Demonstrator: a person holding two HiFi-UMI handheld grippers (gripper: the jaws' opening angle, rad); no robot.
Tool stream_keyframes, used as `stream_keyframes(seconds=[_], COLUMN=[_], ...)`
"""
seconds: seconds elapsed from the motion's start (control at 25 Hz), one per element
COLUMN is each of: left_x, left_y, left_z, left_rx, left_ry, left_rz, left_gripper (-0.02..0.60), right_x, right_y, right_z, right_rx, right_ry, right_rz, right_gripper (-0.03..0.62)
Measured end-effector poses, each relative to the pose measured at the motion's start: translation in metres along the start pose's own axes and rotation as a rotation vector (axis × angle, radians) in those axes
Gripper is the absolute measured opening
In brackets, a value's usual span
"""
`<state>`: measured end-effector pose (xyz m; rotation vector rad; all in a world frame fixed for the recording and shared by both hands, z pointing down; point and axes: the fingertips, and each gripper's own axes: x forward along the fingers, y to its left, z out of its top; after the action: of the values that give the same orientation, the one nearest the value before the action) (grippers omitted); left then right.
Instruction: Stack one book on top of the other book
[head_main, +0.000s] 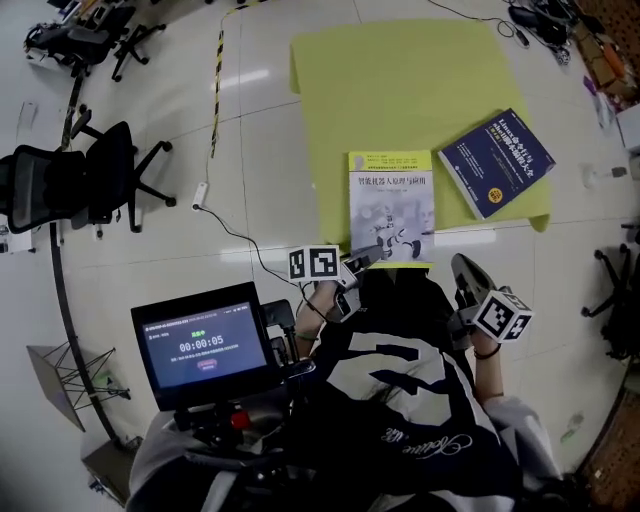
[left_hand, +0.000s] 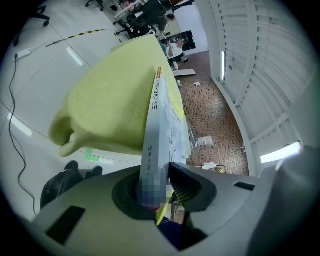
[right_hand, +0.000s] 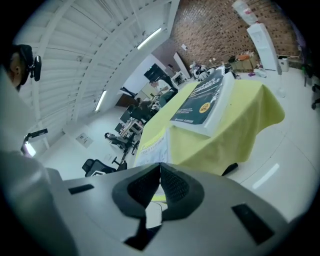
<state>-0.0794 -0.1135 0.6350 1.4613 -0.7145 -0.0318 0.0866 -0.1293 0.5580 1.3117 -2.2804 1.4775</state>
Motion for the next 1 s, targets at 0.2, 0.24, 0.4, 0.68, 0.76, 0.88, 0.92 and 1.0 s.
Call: stream_keyframes(seconds=[0.2,0.24,0.4,0.68,0.76,0.88,0.92,1.0], left_x=[-0.013,-0.015,-0.021,-0.059,-0.063,-0.073,-0.077,-0.081], left_y=[0.001,0.002,0.009,0.024,0.025,0.03,0.03,0.029], left_z=[-0.013,-0.015,-0.023,-0.051,-0.052,-0.057,-0.058,-0.057], left_rx=[-0.022,-0.027,-0.035,0.005,0.013,0.058,0.083,0.146], left_ry=[-0.011,-0.015,-0.028,-0.009,-0.003,0.012,0.019,0.042], left_rz=[0.022,0.03,0.069,0.105,0.119,0.146,0.16,0.198], left_gripper=[0.092,0.094,0.094,0.092,0.092,0.094,0.094,0.094], right_x=[0.04,0.049,0.078,0.11,0.117,0.112,0.109,0.103], right_y=[-0.01,-0.011,-0.009,0.018,0.022,0.033,0.037,0.045], right_z=[-0.01,-0.013,-0.028,-0.075,-0.075,-0.085,-0.088,-0.087], right_rx=[-0.056,-0.049,0.006,0.17,0.164,0.139,0.129,0.064], right_ry=[0.177,0.21,0.3,0.313,0.312,0.333,0.338,0.336], right_rz=[0.137,0.164,0.257,0.306,0.311,0.317,0.318,0.313], right_gripper=[0.136,0.147,0.202,0.206,0.175,0.109,0.096,0.08])
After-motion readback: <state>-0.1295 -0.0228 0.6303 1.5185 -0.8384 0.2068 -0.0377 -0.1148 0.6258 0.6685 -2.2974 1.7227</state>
